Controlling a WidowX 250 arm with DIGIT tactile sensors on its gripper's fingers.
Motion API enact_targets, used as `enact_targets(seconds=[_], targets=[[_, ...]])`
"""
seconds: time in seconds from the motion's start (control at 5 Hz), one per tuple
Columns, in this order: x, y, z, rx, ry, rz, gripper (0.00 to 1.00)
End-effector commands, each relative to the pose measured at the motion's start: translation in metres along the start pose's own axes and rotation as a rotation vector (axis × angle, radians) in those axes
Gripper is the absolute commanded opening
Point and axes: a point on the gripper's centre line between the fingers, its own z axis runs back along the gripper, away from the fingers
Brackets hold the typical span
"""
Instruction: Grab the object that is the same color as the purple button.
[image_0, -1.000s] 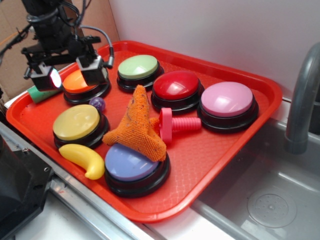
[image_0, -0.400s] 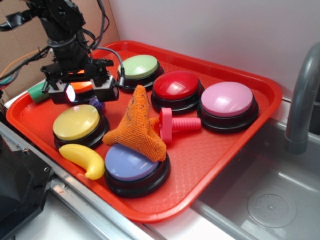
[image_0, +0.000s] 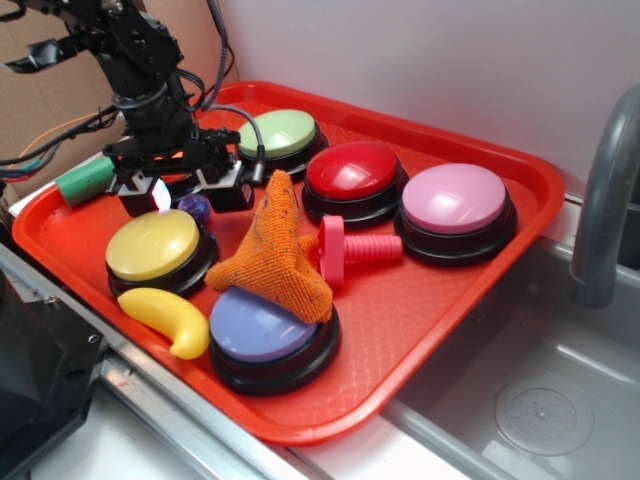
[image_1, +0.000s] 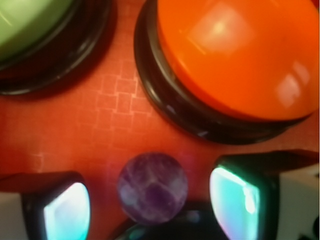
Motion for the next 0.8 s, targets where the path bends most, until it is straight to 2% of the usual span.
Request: enact_targets(seconds=[0.0,0.2,0.4,0.6], targets=[[0.007,0.001,-0.008,-0.021,-0.026,0.034,0.02],[0.008,-0.001,-0.008,-0.027,-0.033,0.041,0.00],[0.008,-0.004,0.008,-0.030,-0.054,0.037,0.00],[0.007,-0.012,0.041,-0.039,-0.037,-0.081,0.00]])
